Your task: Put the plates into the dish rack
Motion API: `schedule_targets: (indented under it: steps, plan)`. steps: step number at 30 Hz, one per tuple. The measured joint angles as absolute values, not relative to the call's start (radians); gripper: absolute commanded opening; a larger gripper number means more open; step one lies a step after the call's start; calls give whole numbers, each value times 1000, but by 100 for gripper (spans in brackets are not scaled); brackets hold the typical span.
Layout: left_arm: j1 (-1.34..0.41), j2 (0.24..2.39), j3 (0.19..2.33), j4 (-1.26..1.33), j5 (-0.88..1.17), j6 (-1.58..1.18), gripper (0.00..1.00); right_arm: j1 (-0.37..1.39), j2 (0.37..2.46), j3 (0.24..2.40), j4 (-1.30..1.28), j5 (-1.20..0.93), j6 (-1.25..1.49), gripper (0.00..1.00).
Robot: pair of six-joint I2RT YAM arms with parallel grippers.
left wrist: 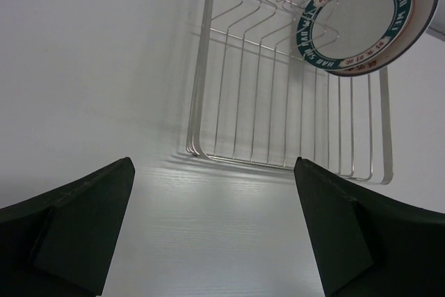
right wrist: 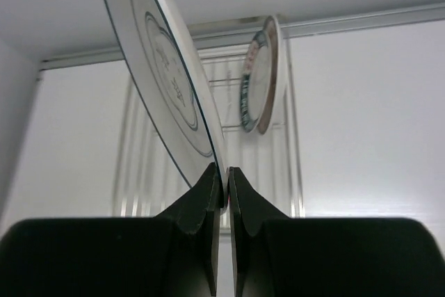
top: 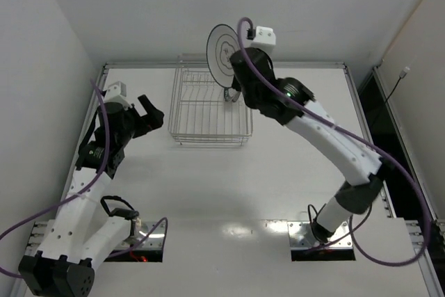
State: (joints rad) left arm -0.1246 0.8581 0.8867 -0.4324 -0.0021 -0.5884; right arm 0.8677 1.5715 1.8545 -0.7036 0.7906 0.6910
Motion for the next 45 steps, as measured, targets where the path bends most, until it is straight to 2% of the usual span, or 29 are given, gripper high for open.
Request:
schedule_targets:
  steps: [8,12,26,45]
  plan:
    - [-225,783,786,-396,-179,-519,99,646,2035,2293,-704,678,523,0]
    - [-258,746,730,-389,-237,-492,99,590,2159,2358,-685,673,472,0]
    - [-281,745,709,-360,-300,-471,99,572,2368,2358,-674,713,446,0]
    - [-288,751,709,-357,-322,-471,99,598,2387,2355,-647,753,514,0]
